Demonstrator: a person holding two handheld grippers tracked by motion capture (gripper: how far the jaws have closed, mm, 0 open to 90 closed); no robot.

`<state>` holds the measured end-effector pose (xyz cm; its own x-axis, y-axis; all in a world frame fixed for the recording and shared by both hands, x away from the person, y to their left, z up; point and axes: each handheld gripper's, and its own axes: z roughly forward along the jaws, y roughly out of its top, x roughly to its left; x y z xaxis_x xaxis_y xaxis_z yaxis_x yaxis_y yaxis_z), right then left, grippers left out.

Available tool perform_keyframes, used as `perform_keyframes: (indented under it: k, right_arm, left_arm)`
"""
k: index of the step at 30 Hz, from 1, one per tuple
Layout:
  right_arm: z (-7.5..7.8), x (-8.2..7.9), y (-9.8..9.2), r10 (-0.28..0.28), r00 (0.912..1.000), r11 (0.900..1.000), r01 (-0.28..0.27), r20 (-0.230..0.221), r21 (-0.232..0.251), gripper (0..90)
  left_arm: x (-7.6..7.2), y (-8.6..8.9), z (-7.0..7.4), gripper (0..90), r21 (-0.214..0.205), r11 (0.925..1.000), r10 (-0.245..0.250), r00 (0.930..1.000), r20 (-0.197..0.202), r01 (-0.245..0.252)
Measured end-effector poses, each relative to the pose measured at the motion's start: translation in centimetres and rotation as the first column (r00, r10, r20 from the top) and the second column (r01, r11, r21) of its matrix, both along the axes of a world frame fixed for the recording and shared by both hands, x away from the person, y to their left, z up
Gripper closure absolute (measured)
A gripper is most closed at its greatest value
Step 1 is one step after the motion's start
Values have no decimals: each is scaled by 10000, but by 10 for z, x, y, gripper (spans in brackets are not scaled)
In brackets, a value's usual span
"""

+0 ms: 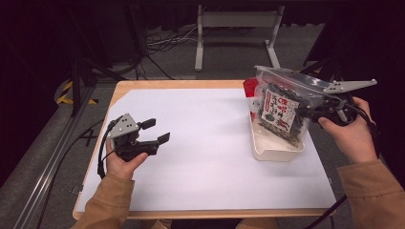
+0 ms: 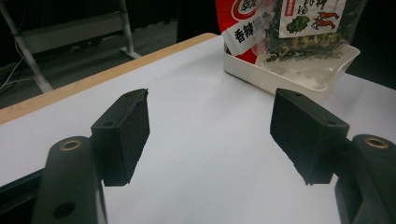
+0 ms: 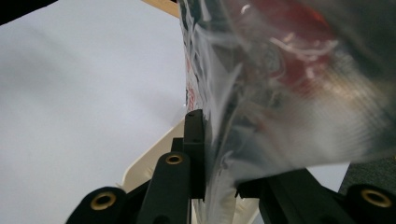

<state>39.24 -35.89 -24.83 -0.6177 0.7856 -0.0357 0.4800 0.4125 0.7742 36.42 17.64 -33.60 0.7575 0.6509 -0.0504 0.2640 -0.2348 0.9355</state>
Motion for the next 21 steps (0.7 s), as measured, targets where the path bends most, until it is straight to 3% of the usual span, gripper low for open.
perform_keyframes:
  k: [9,21]
  right_arm:
    - [-16,2,3,41,9997,10000,-42,-228,-68,777]
    - [-35,3,-1,-48,9995,9998,55,-327,215,776]
  left_arm:
    - [0,0,-1,289,-84,10000,45,10000,-67,-45]
    - [1,0,-2,288,-72,10000,49,9999,-87,-50]
